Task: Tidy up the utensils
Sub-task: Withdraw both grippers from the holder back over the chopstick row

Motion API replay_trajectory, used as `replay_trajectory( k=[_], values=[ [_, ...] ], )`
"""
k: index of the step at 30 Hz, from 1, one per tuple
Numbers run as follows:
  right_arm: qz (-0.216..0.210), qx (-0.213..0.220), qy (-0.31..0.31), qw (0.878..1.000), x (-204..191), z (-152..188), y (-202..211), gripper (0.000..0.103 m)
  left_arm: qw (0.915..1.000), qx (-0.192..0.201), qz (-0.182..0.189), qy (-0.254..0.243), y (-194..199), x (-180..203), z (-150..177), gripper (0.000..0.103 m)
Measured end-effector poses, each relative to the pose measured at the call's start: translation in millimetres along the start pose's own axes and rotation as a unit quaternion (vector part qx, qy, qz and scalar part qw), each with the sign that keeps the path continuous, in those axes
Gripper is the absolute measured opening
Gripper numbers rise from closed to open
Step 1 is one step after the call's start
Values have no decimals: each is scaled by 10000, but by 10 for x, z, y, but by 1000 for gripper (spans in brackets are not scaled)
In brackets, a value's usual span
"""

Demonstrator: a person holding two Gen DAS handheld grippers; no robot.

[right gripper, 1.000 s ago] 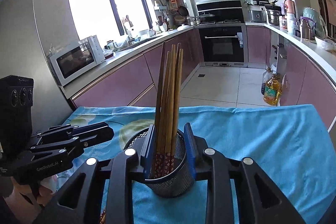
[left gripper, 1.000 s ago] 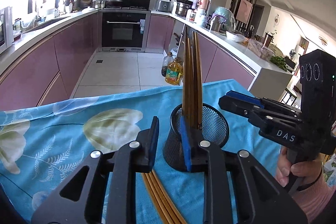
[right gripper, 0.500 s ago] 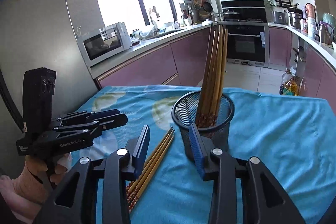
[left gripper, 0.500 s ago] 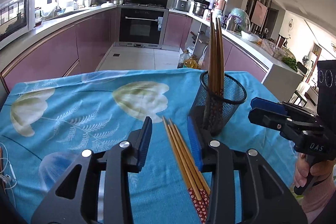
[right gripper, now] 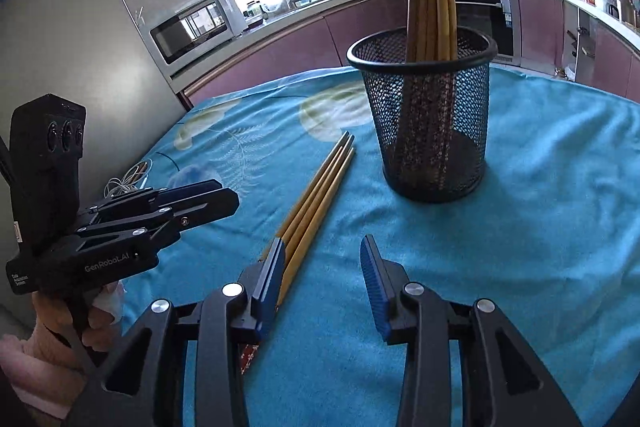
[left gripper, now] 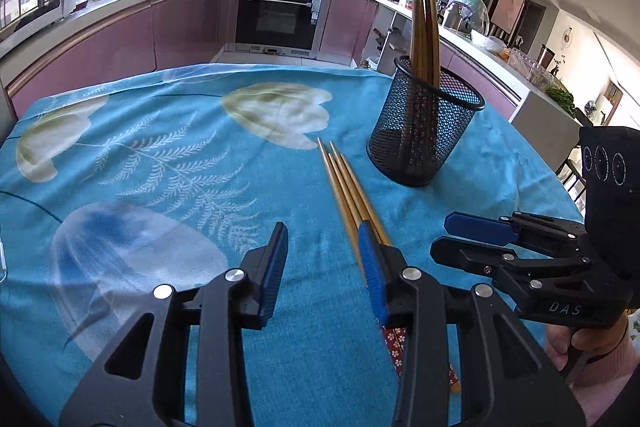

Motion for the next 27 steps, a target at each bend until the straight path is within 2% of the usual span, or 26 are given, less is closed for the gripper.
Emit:
replay_trajectory(
  k=[17, 27],
  values=[
    [192, -204, 141, 9995, -79, 107, -94, 39, 9997, -209, -22, -100, -55, 82, 158, 38],
    [353, -293, 440, 9980, -195, 110, -162, 39, 9996, -246, -5, -119, -62, 81, 199, 38]
  ],
)
Point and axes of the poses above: each gripper's, at about its wrist camera, not at the fingertips, and y roughly against the way its jaws point, x to its right, z to its underside, the point moved 4 cm from there along -y, roughly the way its jaws point, and after that the axes turned 13 degrees about -z, right-handed, at the moved point
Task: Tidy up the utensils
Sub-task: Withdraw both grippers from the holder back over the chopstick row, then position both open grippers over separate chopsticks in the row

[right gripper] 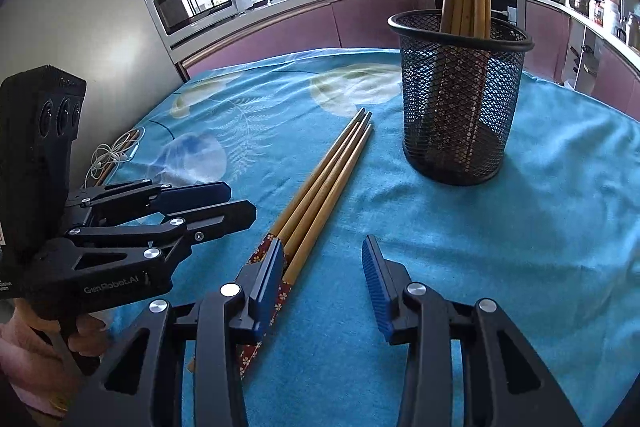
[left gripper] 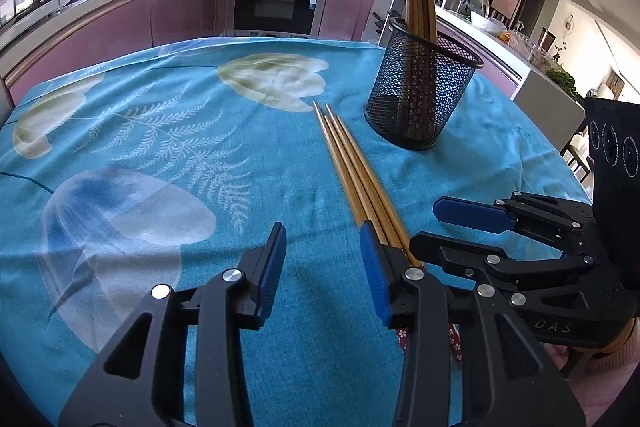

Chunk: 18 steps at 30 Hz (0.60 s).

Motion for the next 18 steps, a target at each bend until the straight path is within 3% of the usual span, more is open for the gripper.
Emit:
replay_trajectory(
  k=[11, 18],
  values=[
    [207, -106, 16, 9997, 21, 4, -30, 37, 10000, -11, 34, -57, -7, 33, 8, 40],
    [76, -54, -264, 9996, 103, 5, 13, 32, 9997, -67, 60, -217, -49, 84, 18, 40]
  ],
)
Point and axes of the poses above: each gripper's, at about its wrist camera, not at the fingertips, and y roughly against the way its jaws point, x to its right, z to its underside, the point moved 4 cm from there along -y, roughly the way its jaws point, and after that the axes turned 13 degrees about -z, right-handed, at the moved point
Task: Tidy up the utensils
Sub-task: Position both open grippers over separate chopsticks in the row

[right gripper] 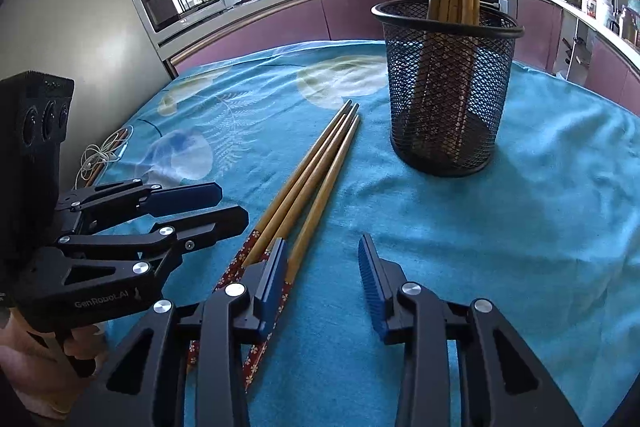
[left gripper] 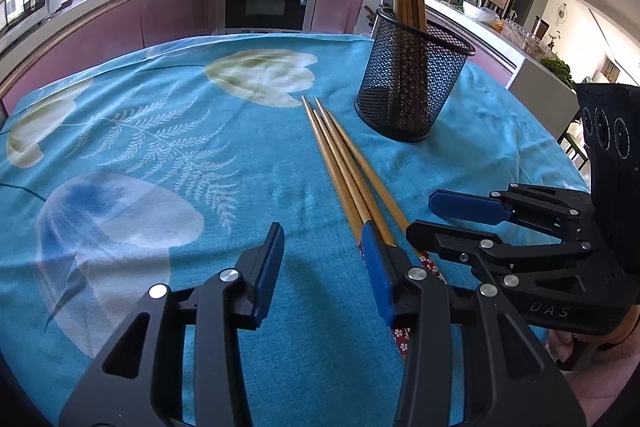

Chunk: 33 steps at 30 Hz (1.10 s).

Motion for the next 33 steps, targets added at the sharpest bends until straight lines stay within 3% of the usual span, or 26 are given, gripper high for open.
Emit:
replay_trajectory(
  k=[19, 30, 33],
  values=[
    [-157, 59, -145, 9998, 31, -1, 20, 32, 9993, -102, -198, -294, -115, 102, -56, 43],
    [-118, 45, -115, 9999, 47, -2, 22, 30, 9998, -135, -81, -107, -87, 38, -31, 21],
    [-49, 8, -53, 10000, 30, -25, -3, 30, 9998, -186, -51, -71, -88, 25, -37, 22]
  ],
)
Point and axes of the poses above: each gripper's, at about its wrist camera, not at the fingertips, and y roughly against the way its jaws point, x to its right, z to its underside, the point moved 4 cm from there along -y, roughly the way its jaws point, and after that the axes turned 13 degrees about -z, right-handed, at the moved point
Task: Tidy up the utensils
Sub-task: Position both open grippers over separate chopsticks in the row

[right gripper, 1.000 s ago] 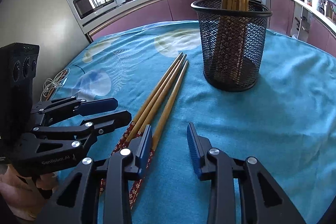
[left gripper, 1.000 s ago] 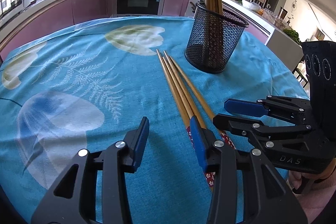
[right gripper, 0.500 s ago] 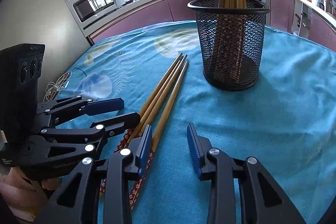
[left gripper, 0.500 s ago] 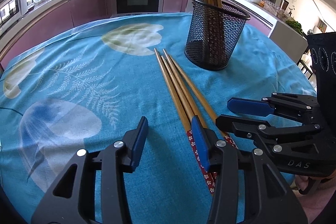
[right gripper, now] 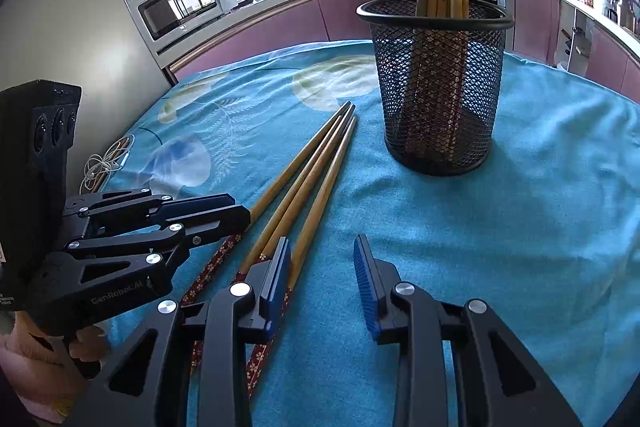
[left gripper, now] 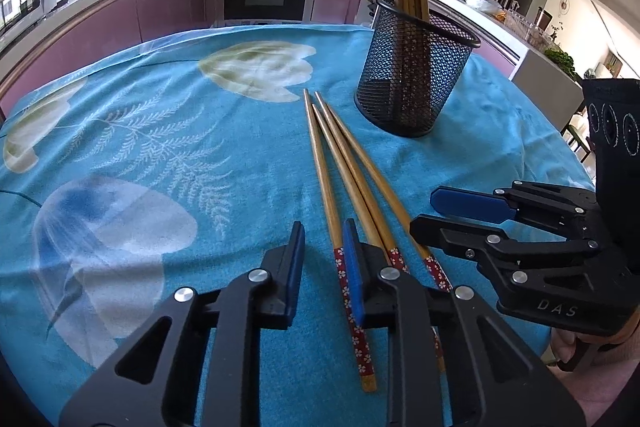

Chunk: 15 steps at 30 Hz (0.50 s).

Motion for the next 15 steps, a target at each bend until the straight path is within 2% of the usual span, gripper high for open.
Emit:
replay_trajectory(
  k=[3, 10, 15],
  values=[
    [97, -47, 72, 9999, -13, -34, -42, 30, 9999, 3, -117, -68, -21, 14, -30, 26],
    [285, -123, 245, 9992, -4, -146, -154, 29, 9997, -23, -155, -175, -157, 46, -171, 26],
    [328, -161, 234, 9991, 34, -235, -218, 21, 9995, -47, -190, -246, -262, 64, -279, 19]
  ],
)
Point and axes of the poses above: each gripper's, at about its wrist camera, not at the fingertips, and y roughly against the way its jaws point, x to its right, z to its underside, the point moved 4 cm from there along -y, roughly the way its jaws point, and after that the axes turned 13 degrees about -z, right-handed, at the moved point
